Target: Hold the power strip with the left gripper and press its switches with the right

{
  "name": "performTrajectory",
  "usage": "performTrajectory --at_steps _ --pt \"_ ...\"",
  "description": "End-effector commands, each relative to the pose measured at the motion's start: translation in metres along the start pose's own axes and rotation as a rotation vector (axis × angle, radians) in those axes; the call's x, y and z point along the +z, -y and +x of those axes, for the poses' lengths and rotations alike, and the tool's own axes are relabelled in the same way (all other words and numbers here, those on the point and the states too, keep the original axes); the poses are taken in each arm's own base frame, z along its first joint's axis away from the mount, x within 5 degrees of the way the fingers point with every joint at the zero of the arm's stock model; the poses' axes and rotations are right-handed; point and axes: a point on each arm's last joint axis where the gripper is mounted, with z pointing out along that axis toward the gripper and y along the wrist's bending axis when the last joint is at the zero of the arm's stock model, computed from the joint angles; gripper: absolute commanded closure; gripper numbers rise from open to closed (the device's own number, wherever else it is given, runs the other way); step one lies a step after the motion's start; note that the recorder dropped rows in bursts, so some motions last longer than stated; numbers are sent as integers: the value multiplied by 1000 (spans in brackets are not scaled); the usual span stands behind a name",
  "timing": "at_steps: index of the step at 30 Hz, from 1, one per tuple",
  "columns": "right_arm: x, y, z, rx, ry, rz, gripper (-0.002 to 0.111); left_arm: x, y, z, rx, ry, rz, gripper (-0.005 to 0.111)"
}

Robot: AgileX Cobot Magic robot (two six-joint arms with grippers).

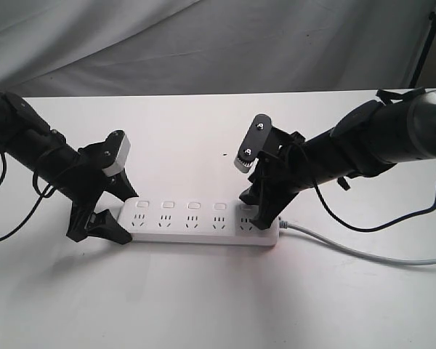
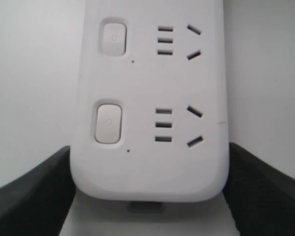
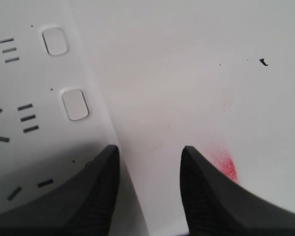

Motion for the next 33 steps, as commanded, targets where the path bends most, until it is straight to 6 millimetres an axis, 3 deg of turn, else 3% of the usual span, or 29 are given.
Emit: performTrajectory --at_steps 1,15,23,33 --pt "0 -2 -1 -14 -1 -5 69 -2 -1 -2 3 2 -7 50" --pt "2 -8 7 -7 -22 -24 69 -2 -1 -2 3 2 -7 50" --pt "18 -13 19 10 -59 -63 69 -2 -1 -2 3 2 -7 50" --pt "19 -13 21 22 -64 -67 69 -2 -1 -2 3 2 -7 50"
